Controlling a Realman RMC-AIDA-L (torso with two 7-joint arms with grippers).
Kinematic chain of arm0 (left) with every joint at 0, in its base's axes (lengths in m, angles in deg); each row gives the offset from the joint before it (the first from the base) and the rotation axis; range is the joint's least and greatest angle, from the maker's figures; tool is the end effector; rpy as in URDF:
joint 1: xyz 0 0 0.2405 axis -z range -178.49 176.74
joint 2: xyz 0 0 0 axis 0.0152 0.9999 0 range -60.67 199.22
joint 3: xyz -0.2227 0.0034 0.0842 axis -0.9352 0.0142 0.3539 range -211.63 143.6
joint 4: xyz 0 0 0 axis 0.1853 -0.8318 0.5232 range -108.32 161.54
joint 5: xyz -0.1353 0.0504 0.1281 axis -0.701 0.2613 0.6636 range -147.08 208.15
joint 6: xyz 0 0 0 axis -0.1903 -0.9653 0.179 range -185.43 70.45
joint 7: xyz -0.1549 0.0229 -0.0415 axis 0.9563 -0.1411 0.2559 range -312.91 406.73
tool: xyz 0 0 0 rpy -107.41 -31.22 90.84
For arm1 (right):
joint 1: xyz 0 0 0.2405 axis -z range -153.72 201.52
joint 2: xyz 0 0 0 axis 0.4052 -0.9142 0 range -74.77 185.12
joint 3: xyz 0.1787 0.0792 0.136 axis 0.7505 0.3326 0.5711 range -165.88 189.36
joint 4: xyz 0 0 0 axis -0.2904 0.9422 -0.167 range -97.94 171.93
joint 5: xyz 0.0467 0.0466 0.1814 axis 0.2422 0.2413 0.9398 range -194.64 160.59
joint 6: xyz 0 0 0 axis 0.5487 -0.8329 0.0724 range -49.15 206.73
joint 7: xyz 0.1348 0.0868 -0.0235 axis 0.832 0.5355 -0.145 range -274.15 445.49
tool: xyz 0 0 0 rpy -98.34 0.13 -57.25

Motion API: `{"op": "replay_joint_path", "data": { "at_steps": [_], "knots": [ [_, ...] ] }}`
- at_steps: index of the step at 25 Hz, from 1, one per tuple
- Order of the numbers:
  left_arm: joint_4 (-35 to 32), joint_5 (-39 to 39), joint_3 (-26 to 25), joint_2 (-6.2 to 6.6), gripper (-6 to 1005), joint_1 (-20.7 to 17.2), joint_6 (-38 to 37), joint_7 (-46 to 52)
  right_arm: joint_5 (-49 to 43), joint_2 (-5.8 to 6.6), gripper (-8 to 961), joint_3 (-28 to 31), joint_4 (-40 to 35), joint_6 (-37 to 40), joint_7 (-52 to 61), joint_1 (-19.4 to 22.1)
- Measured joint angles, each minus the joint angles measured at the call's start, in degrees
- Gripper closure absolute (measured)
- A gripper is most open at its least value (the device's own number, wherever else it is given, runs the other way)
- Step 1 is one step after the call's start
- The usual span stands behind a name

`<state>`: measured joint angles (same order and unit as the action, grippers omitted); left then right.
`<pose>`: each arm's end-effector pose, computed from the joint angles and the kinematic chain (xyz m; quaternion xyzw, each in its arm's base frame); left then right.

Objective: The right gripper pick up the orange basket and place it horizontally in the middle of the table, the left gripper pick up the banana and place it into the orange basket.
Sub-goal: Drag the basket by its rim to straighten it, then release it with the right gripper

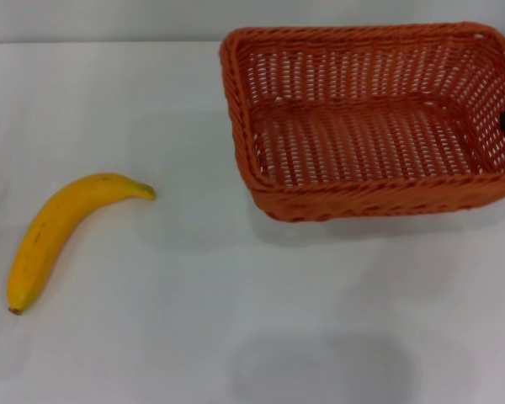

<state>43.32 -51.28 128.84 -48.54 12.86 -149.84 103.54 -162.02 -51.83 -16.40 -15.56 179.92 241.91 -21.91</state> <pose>-0.3646 0.2371 0.1113 -0.5745 -0.3224 -0.4723 0.5856 0.2189 0.3739 0.1123 -0.7355 0.6578 0.0926 0.1331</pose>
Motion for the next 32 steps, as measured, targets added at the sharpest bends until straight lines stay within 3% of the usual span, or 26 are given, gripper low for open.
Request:
{"op": "replay_joint_path", "data": {
  "at_steps": [1, 2, 4, 9, 17, 26, 32],
  "knots": [
    [0.0, 0.0, 0.0, 0.04, 147, 0.2, 0.0, 0.0, 0.7, -1.27, 829, 0.0, -2.5, 0.0, 0.6, 1.8],
    [0.0, -0.1, 0.0, 0.11, 149, 0.4, 0.0, 0.0, 0.8, -1.77, 829, 0.0, -3.3, -0.1, 0.8, 2.3],
    [0.0, -0.1, 0.0, 0.19, 151, 0.9, 0.1, 0.1, 1.3, -4.85, 829, -0.4, -7.5, -0.2, 1.3, 4.8],
    [0.0, 0.0, 0.0, 0.27, 156, 1.7, 0.3, 0.1, 2.0, -8.22, 829, -3.8, -10.4, -0.9, 1.4, 7.5],
    [0.0, 0.2, 0.0, 0.75, 165, 2.1, 0.4, 0.0, 7.2, -8.66, 828, -13.5, -11.4, -6.1, 3.1, 12.5],
    [0.0, 0.1, 0.0, 0.78, 175, 2.1, 0.5, -0.1, 8.1, -8.13, 828, -15.8, -10.5, -6.1, 2.0, 11.8],
    [0.0, 0.0, 0.0, 0.84, 182, 2.3, 0.6, -0.1, 8.1, -7.76, 664, -16.2, -9.8, -4.5, 1.5, 11.2]
  ]
}}
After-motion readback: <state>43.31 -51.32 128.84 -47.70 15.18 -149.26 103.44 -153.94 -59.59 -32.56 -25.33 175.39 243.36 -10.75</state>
